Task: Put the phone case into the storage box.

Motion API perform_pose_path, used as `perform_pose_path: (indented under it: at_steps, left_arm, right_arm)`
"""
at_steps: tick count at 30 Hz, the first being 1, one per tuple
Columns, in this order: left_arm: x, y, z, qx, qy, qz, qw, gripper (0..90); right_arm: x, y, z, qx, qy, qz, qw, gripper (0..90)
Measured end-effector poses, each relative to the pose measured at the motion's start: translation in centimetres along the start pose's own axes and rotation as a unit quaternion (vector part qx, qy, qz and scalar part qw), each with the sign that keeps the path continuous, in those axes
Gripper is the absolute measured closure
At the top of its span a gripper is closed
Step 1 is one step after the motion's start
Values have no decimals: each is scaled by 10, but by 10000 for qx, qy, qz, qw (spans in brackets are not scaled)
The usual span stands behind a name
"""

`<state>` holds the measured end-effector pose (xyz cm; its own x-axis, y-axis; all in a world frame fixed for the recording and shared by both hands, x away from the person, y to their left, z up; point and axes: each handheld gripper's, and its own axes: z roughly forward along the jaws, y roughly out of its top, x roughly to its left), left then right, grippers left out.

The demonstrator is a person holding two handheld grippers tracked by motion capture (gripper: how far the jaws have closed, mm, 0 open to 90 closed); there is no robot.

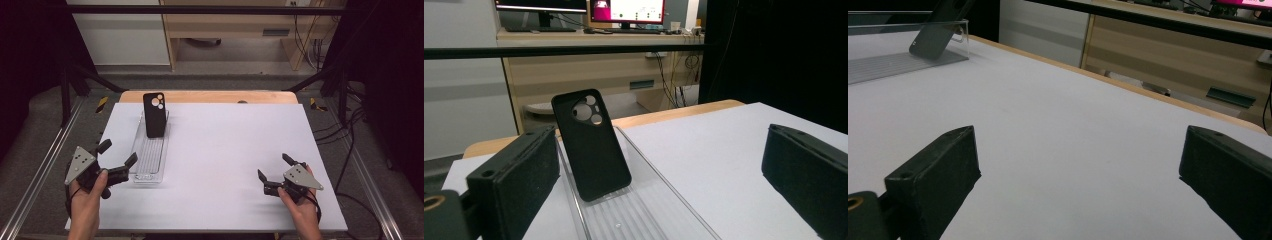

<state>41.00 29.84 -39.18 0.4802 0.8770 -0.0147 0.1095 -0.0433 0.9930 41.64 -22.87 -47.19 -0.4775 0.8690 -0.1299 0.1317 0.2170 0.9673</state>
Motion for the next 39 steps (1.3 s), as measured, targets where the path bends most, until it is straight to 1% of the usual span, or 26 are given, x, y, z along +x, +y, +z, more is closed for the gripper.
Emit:
perform_pose_path:
  at_steps: [8, 11, 17, 22, 29, 33, 38, 39]
  left_arm:
    - [2, -14, -6, -40, 97, 10, 9999, 15]
    - [3, -20, -8, -54, 171, -12, 9998, 12]
    - [4, -24, -11, -111, 213, 10, 9997, 9]
    - [3, -29, -12, -136, 131, 41, 9998, 9]
    - [2, -36, -13, -154, 129, 24, 9998, 9]
    - [1, -38, -13, -173, 168, 59, 9997, 9]
    - [0, -41, -13, -202, 111, 88, 9997, 8]
    - [0, -42, -12, -254, 44, 129, 9996, 9]
  right_arm:
    - [0, 0, 0, -7, -1, -2, 10000, 31]
    - [0, 0, 0, -8, -2, -6, 10000, 31]
    - [-1, 0, -1, -12, -6, -5, 10000, 31]
    - [-1, 0, -1, -21, -10, -7, 10000, 34]
    - [-2, 0, -2, -33, -9, -2, 10000, 34]
    - [-2, 0, -2, -36, -11, -6, 10000, 33]
    - [-3, 0, -2, -36, -16, -6, 10000, 33]
    - [-3, 0, -2, -37, -17, -9, 10000, 34]
